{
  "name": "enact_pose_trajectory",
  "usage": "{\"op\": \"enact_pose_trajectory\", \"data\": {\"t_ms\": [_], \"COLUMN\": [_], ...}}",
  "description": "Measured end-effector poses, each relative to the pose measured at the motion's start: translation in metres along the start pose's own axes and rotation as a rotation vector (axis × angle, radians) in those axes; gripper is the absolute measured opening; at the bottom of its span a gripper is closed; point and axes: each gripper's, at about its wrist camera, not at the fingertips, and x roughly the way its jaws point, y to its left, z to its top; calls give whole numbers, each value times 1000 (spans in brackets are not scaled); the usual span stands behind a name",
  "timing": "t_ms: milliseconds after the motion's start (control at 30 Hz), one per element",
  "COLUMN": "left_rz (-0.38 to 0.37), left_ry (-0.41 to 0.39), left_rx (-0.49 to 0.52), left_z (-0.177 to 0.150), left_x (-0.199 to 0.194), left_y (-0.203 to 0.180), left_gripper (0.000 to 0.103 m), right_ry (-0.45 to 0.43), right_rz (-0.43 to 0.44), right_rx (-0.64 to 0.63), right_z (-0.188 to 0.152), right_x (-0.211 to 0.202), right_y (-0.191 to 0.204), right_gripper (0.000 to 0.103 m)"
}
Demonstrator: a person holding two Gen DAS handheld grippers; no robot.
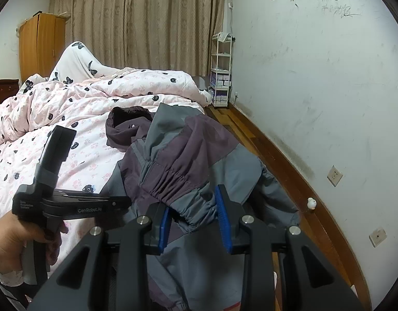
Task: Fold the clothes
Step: 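Lift the jacket with both tools and swing it out flat over the duvet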
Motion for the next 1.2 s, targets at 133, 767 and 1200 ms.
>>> {"op": "enact_pose_trajectory", "data": {"t_ms": [133, 767, 1200], "left_rz": [-30, 13, 269], "left_ry": [-42, -199, -308], "left_rx": [-28, -110, -274], "left_z": [5, 36, 19], "left_x": [-16, -90, -190], "left_y": [11, 81, 211], "left_gripper": [4, 3, 3], "right_ry": [-7, -51, -41], "right_rz": [-9, -16, 163], "right_rx": [7, -5, -95], "right_z": [2, 38, 75], "right_x": [-3, -19, -11], "right_y": [-1, 20, 98], "right_gripper": [32, 32, 32]}}
